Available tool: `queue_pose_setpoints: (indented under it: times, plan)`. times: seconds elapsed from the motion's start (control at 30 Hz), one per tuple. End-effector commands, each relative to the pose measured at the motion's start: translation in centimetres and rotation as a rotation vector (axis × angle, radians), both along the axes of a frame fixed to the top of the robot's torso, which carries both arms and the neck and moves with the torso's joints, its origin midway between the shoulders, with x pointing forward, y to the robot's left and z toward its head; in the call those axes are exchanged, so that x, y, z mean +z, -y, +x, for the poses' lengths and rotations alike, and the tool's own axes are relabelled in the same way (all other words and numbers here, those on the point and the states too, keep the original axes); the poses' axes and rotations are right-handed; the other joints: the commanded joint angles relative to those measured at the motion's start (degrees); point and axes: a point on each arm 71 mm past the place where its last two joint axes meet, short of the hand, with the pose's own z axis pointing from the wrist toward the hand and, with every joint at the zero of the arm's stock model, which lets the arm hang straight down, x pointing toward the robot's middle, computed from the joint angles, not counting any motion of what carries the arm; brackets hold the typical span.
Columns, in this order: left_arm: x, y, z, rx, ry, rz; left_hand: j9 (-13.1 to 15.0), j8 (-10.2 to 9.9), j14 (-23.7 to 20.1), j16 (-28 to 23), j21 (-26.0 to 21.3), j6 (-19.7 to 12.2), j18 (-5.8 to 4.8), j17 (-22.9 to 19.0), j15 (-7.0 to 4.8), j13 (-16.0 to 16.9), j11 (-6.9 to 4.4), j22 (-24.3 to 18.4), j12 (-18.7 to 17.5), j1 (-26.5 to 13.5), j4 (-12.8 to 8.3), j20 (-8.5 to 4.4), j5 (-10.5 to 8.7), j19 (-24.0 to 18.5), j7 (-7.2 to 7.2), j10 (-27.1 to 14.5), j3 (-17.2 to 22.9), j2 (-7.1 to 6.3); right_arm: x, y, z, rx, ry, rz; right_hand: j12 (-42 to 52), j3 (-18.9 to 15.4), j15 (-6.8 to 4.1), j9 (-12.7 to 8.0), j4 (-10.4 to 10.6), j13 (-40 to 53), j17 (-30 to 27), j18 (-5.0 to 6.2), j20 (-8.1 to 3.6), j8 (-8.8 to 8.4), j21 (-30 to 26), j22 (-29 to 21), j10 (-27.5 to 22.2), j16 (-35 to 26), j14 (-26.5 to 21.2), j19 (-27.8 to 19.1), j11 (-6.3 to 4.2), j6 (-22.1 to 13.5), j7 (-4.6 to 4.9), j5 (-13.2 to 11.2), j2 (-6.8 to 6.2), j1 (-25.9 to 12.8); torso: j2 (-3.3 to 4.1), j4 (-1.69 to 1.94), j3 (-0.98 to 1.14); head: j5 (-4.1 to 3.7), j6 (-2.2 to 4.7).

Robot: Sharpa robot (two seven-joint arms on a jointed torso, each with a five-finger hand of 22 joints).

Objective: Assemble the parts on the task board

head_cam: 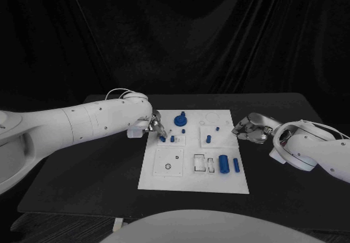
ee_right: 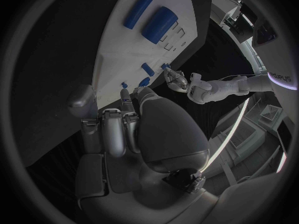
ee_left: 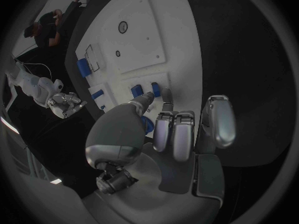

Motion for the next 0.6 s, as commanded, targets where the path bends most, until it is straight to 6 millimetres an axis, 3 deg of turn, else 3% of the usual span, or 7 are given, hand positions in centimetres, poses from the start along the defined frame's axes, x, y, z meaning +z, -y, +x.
queue_pose_setpoints:
  times: [0.03, 0.6]
  plan:
    - [-0.17, 0.31, -0.28, -0.022, -0.017, -0.001, 0.19, 0.35, 5.95, 0.15, -0.12, 0.65, 0.38, 15.09, -0.51, 12.9, -0.39, 9.96, -0.35, 0.8, -0.07, -0.32, 0.59, 0.11, -0.14, 3.44, -0.2, 0.14, -0.18, 0.04, -0.07, -0.006, -0.008, -0.01, -0.13, 0.22, 0.03, -0.02, -0.02, 12.2, 8.27, 1.01, -0.05, -0.13, -0.36, 5.9, 3.6, -0.25, 3.85, -0.39, -0.14, 0.15, -0.02, 0.19, -0.34, 0.16, 0.0, 0.0, 0.0, 0.02, 0.01]
    - [-0.13, 0.61, -0.4, -0.028, -0.012, -0.009, -1.04, -0.51, 5.95, 0.15, -0.07, 2.92, 0.36, 15.09, -1.02, 12.86, -0.95, 9.99, -0.38, 0.7, 0.67, -0.81, 1.24, 0.2, -0.73, 3.44, 0.11, -0.04, -0.2, 0.12, -0.07, -0.008, -0.005, -0.009, -0.18, 0.29, 0.04, -0.05, -0.04, 12.12, 8.23, 1.02, -0.05, -0.22, -0.46, 5.88, 3.53, -0.27, 3.83, -0.42, -0.11, -0.01, 0.02, 0.19, -0.42, 0.11, 0.0, -0.01, 0.01, -0.1, 0.01]
